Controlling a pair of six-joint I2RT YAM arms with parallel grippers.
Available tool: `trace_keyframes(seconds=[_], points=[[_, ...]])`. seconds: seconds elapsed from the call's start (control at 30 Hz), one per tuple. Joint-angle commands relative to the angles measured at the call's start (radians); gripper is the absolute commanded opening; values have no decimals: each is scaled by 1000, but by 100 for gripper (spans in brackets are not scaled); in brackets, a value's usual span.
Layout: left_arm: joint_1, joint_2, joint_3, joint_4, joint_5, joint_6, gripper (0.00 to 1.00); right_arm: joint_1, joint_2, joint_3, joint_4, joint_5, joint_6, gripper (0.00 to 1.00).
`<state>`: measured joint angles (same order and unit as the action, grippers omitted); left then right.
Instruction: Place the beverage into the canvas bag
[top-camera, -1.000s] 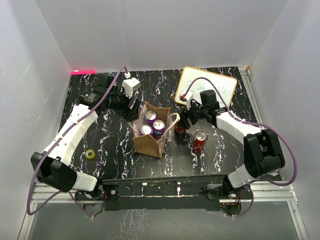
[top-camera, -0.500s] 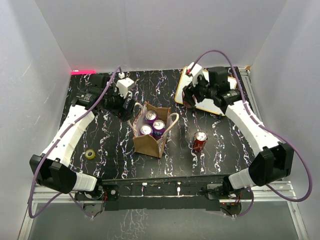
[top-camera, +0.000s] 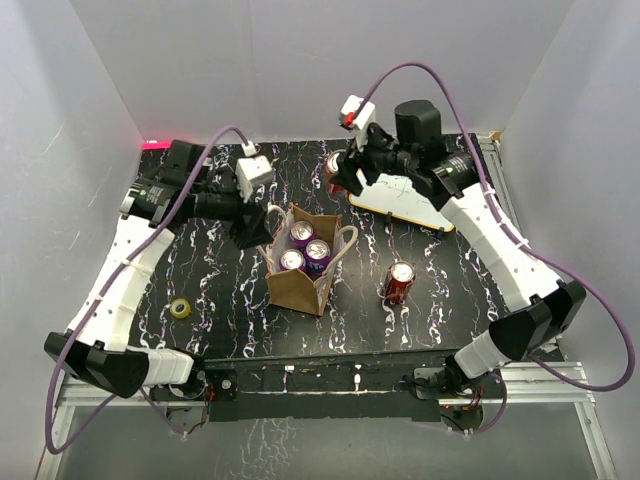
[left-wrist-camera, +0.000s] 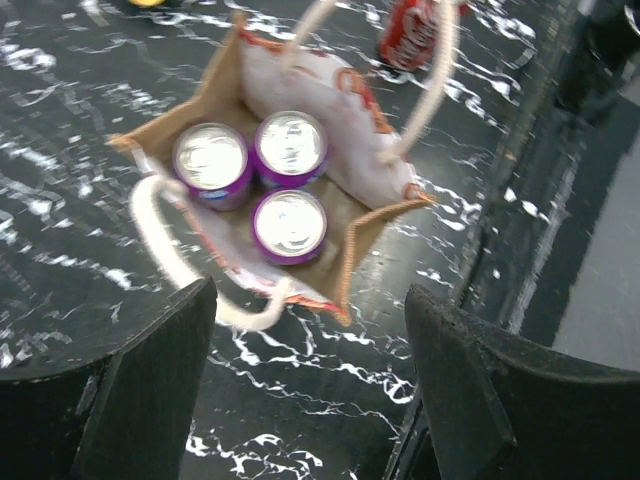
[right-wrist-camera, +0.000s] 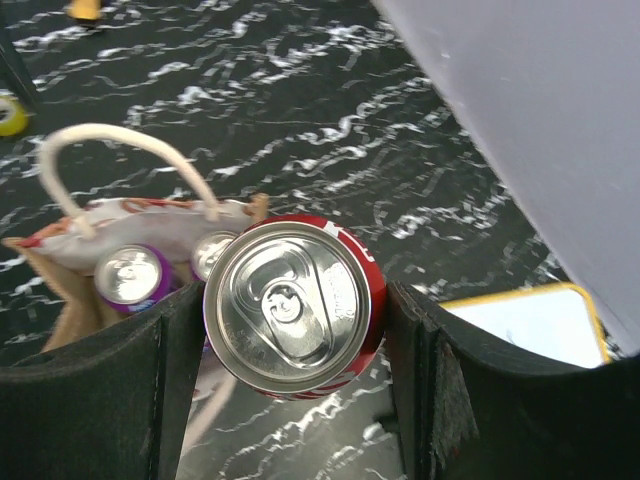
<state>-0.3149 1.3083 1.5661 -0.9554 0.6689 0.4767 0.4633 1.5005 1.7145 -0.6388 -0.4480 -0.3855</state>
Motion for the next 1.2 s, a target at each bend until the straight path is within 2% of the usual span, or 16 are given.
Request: trace_keyframes(seconds=[0.0, 0.13, 0.37, 0.53, 0.67, 0.87, 0.97, 1.1, 1.17], points=[[-95, 11, -45, -108, 73, 149, 72, 40, 23, 79, 61, -137, 43, 8], [-158, 26, -156, -72, 35, 218, 70, 44, 35, 56, 93, -191, 92, 8], [-171, 55, -266, 57, -50, 266, 72, 44, 30, 7, 98, -220, 104, 8], [-180, 55, -317, 54, -7, 286, 69, 45, 23, -69, 139, -335, 146, 8], [-191, 55, -377, 64, 69, 314, 59, 47, 33, -107, 177, -372, 177, 8], [-223, 78, -421, 80, 41, 336, 43, 50, 36, -158, 213, -409, 207, 8], [-228, 78, -425, 71, 42, 361, 31, 52, 32, -190, 231, -419, 217, 8], [-230, 83, -417, 4, 55, 469, 17, 71, 34, -241, 258, -462, 240, 8], [-235, 86, -409, -27, 43, 531, 14, 84, 36, -262, 270, -489, 250, 8]])
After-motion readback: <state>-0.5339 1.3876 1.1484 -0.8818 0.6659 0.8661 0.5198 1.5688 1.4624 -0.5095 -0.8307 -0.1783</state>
